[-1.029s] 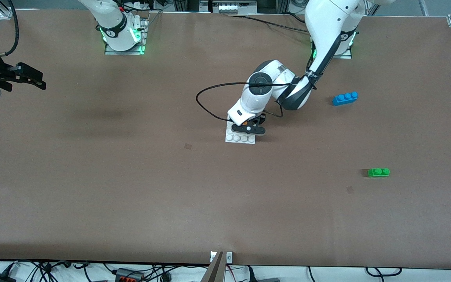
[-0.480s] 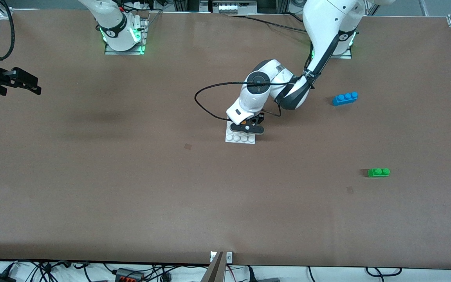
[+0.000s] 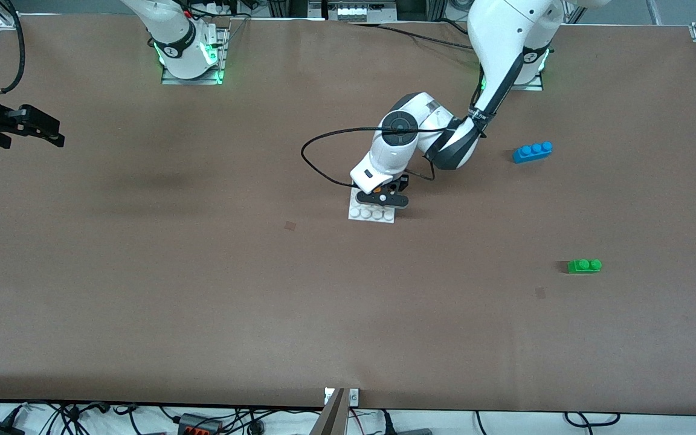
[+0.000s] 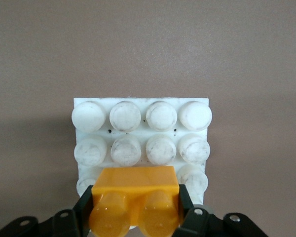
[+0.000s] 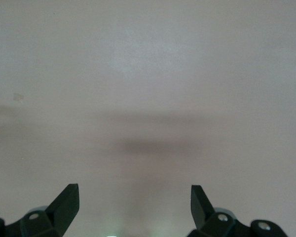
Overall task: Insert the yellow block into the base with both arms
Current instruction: 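Lower the yellow block onto the base plate studs with the left gripper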
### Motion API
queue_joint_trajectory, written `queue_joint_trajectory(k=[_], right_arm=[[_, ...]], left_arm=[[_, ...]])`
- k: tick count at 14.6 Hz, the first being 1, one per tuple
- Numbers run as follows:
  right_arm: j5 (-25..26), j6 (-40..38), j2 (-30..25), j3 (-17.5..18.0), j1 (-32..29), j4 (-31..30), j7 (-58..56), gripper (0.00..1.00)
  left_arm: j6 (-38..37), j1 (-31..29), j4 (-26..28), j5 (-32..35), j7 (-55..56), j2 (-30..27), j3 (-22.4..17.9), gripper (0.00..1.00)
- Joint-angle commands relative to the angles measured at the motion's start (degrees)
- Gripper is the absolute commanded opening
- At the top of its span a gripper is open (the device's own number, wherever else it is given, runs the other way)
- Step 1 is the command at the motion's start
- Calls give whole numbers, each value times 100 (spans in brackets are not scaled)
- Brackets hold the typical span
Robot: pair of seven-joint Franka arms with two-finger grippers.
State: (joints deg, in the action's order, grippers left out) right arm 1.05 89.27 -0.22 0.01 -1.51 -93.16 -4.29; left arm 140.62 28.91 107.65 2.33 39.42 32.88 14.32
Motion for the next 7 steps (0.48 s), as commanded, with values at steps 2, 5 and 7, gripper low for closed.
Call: queue_joint_trajectory(k=[2,5,7], right_arm=[[79,11,-13,34,-33,17,68,100],[70,2,-13,25,-42,17,68,100],[70,2,-13,25,-42,17,68,100]], left_arm=[[18,70,-33,207,40,79,-184,42],[-26,62,-33,207,13,43,-201,42],[-43,53,-33,207,5,34,-202,42]])
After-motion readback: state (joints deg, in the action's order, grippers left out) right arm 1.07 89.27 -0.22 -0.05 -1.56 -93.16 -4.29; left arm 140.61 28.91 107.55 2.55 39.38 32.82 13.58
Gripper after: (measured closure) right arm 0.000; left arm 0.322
